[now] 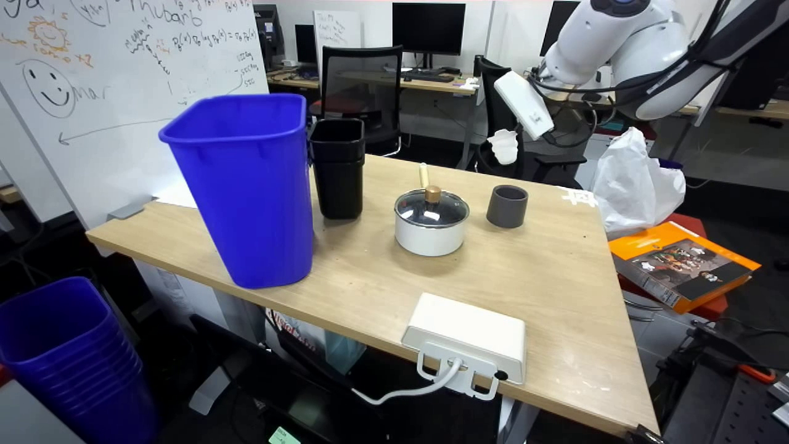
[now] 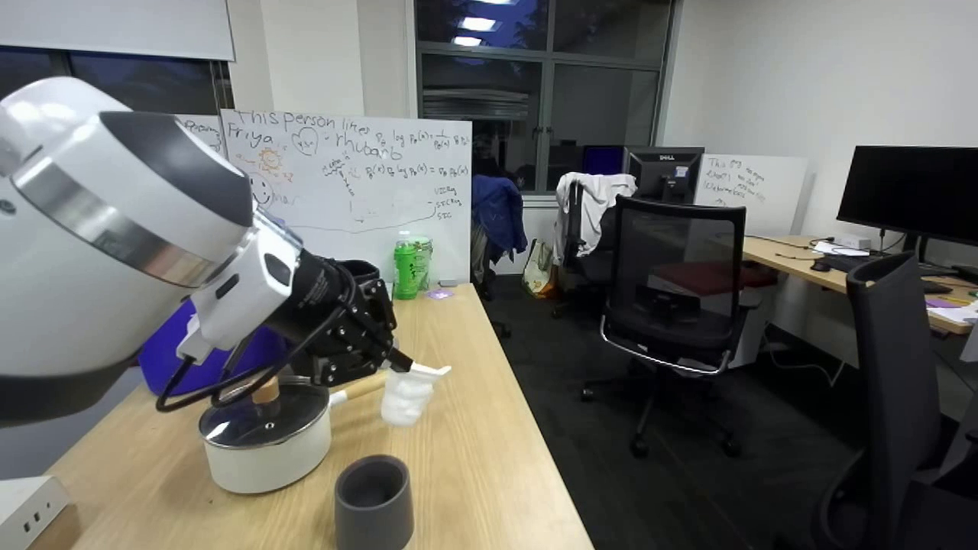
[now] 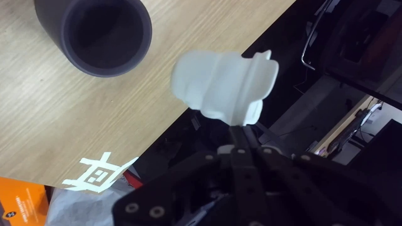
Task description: Pick up the white object and put in the gray thing
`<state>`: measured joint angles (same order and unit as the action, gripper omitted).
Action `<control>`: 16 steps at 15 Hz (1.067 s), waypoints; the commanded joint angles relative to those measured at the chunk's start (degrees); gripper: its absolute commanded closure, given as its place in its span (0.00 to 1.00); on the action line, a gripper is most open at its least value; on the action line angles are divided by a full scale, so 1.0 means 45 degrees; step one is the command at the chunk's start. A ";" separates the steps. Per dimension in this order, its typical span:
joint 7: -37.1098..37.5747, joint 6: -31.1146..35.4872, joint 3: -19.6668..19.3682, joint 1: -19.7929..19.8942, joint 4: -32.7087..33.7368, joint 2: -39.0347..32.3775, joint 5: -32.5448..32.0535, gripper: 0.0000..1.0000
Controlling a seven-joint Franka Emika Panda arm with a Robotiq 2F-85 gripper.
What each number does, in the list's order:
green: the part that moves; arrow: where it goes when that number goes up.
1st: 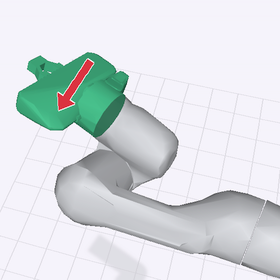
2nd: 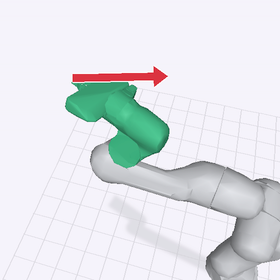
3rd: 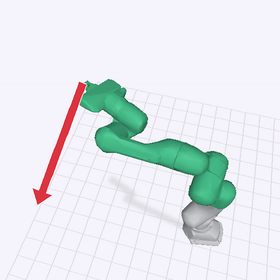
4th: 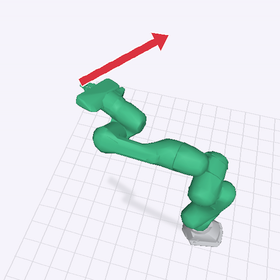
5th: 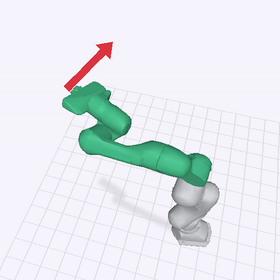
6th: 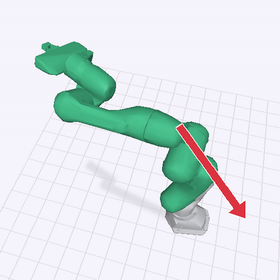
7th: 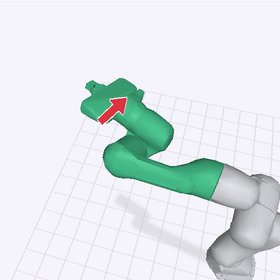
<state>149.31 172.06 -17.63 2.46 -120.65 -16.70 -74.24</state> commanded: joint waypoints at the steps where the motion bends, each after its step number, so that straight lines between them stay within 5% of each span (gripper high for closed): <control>1: 0.0000 0.1173 -0.0711 -0.0370 -0.0243 -0.0145 0.0559 1.00; 16: 0.0000 0.2807 -0.3559 -0.3088 -0.1670 -0.0368 0.1207 1.00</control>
<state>149.31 182.38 -30.01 -8.29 -127.59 -17.35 -69.97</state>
